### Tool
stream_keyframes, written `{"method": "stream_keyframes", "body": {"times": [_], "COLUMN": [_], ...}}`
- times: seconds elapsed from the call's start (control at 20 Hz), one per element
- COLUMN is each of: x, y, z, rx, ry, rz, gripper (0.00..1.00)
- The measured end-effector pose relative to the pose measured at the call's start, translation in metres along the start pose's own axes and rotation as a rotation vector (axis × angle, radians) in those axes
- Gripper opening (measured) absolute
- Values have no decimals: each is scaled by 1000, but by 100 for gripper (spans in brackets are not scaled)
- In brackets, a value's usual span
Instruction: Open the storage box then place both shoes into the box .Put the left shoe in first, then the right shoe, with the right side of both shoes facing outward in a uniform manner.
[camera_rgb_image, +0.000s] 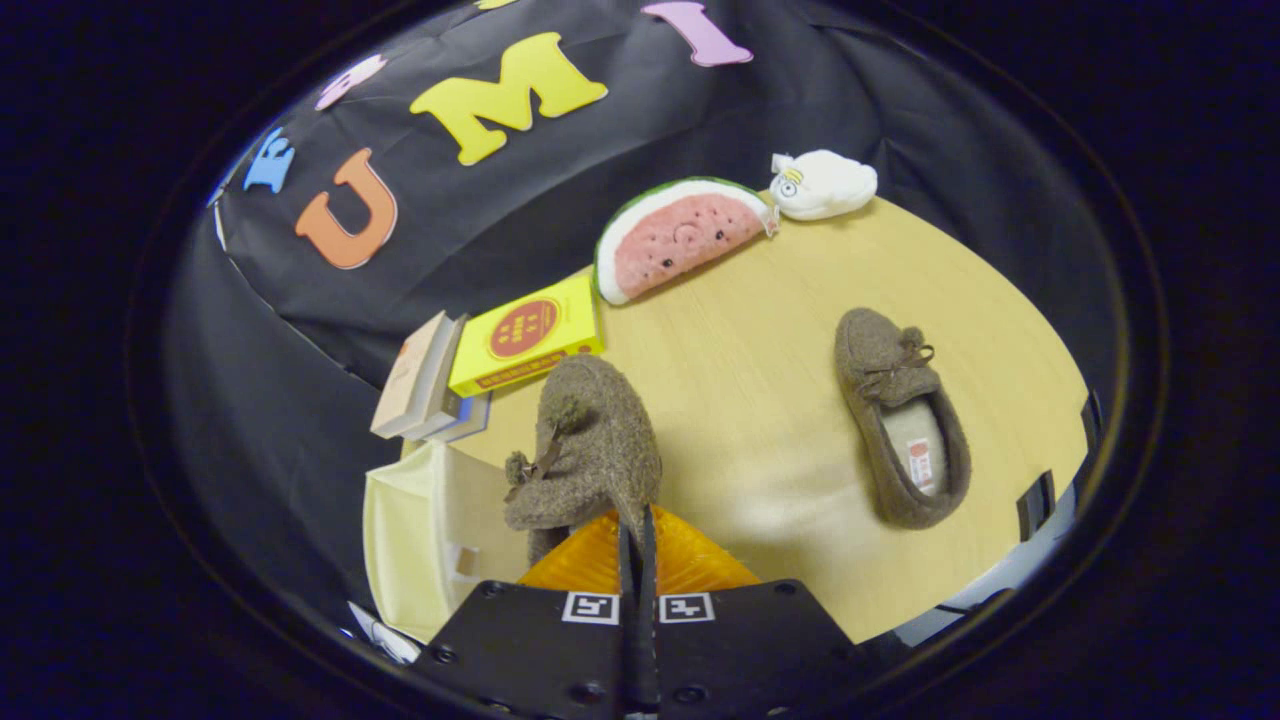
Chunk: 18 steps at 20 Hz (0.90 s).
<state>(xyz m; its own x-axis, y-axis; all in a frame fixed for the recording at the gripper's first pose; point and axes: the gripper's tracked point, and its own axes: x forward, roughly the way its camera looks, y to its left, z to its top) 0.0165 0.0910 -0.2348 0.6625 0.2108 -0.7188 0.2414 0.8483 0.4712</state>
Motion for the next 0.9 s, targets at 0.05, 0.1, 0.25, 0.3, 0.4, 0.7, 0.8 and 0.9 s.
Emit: {"method": "stream_keyframes", "body": {"times": [0.05, 0.1, 0.25, 0.3, 0.4, 0.7, 0.8, 0.9], "x": [-13, -25, -42, -43, -40, 0, 16, 29], "y": [19, 39, 99, 116, 148, 204, 209, 212], "z": [2, 2, -6, -12, -26, -100, -120, -134], "rx": [-3, 1, 17, 16, 9, -14, -17, -19], "ry": [-20, -34, -58, -63, -60, 36, 67, 84], "rz": [10, 26, 73, 80, 94, 86, 67, 47], "gripper": [0, 0, 0, 0, 0, 0, 0, 0]}}
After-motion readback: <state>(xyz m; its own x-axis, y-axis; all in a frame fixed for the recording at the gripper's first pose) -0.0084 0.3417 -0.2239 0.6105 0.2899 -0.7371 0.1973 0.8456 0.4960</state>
